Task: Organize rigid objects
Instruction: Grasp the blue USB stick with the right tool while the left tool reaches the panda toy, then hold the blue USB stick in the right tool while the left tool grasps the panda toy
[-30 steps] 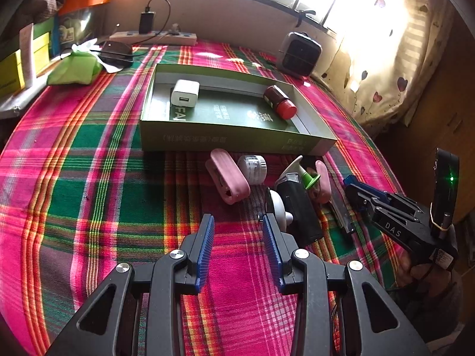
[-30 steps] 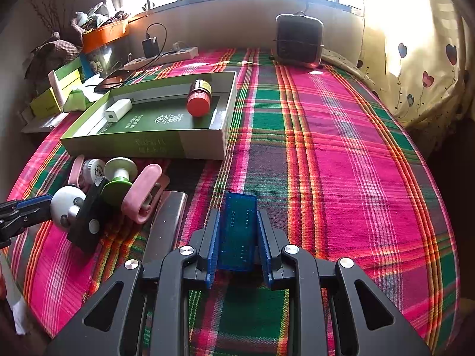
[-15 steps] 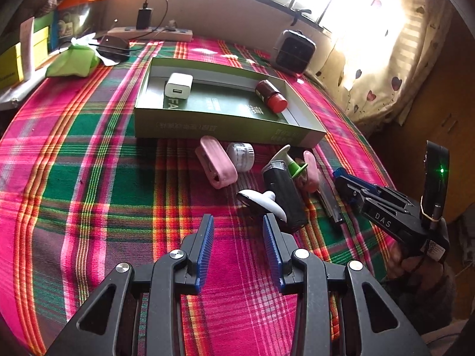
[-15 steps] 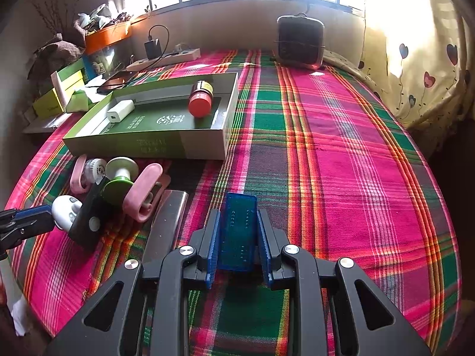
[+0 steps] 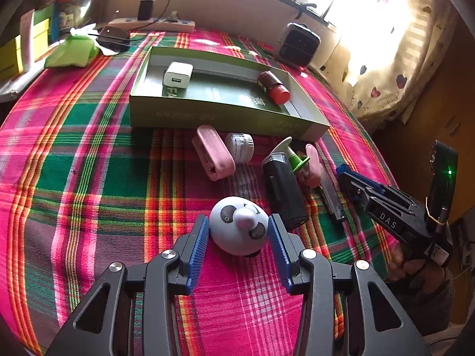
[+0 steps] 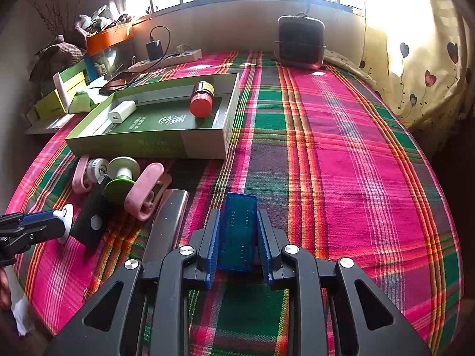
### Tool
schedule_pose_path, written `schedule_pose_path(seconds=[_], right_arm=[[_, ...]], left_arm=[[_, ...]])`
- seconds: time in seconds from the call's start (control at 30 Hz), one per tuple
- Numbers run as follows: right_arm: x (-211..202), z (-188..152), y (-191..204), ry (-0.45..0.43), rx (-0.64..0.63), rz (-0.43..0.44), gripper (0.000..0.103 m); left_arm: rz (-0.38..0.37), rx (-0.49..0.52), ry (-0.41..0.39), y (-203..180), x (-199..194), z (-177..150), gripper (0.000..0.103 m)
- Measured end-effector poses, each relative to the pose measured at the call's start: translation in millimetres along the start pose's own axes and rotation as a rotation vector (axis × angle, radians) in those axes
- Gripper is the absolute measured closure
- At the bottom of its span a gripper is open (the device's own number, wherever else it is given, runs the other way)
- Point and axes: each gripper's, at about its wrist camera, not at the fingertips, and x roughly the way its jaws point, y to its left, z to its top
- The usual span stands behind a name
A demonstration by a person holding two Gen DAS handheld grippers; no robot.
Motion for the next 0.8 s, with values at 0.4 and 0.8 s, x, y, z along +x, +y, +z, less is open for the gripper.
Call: schedule_pose_path(seconds=[0.4,0.8], right_arm=[[0.1,0.4,0.4,0.000,-0.002,0.000,0.078],[0.5,0.4,1.4,0.002,-0.009,-0.010,0.078]], left_arm=[[0.005,-0.017,-0.012,1.6,7.5,7.8,0.059],[-0.011,-0.035,-0.032,6.2,10.1,12.4,0.059]])
